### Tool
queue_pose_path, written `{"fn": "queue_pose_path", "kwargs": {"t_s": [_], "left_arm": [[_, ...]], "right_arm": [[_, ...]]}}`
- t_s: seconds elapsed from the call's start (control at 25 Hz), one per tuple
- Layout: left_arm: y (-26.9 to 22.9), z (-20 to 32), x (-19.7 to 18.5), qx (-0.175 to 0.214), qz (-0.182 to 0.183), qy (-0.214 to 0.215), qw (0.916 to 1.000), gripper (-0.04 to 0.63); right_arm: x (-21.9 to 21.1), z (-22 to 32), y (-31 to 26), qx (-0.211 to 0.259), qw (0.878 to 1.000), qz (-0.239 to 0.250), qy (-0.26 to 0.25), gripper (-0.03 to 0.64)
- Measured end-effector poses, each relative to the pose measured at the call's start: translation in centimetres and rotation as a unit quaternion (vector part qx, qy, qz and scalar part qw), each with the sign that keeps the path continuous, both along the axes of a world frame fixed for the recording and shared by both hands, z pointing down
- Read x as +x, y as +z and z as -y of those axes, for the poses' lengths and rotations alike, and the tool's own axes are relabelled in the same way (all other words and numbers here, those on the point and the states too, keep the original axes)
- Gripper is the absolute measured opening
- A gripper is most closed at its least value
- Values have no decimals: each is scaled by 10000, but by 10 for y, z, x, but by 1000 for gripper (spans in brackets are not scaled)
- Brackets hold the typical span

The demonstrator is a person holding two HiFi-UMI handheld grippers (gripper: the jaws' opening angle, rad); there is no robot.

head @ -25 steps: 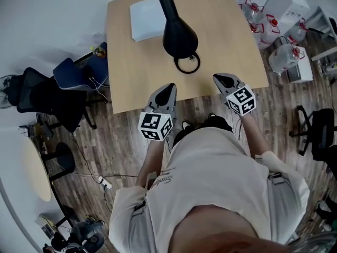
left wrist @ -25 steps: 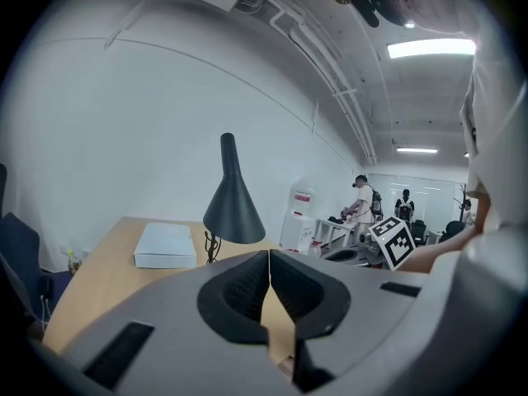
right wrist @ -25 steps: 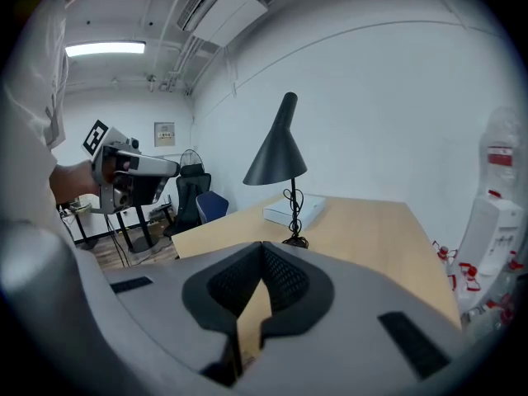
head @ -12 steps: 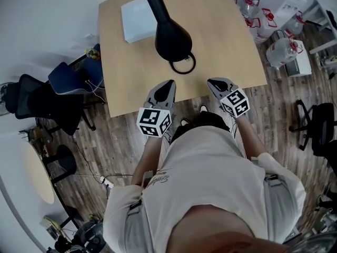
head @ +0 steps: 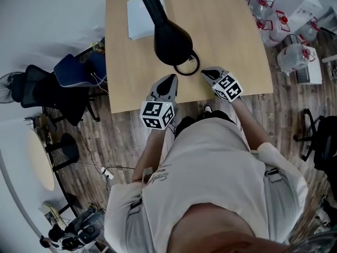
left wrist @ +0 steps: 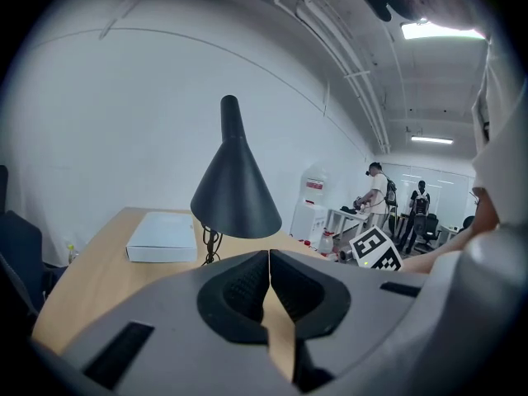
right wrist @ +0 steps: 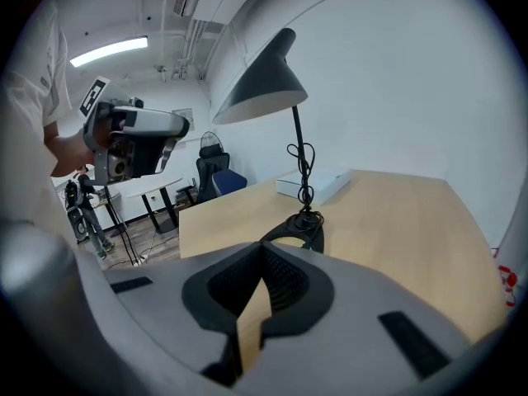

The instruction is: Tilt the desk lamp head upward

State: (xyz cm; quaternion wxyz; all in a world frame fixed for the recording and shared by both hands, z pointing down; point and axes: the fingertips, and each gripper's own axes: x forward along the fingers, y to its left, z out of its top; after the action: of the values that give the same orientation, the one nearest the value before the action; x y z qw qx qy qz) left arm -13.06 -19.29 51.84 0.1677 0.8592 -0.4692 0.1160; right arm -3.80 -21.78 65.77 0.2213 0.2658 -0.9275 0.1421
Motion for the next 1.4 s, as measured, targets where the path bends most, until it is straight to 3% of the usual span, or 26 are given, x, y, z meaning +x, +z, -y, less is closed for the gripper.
{"fn": "queue_pose_path", "kwargs": {"t_s": [0.32,1.04,1.4], "left_arm": [[24,23,-6,-283,-58,-288,9992,17],[40,45,4,-489,-178,-422,9978,17],[36,49,8,-314,-277,-420,9982,17]], "right_arm": [[-22,24,50,-686,9955,-431,-484,-5],[-29,42,118,-1128,9854,-1110,-632,-5],[-30,45,121,-1317,9854,-922,-554,-5]]}}
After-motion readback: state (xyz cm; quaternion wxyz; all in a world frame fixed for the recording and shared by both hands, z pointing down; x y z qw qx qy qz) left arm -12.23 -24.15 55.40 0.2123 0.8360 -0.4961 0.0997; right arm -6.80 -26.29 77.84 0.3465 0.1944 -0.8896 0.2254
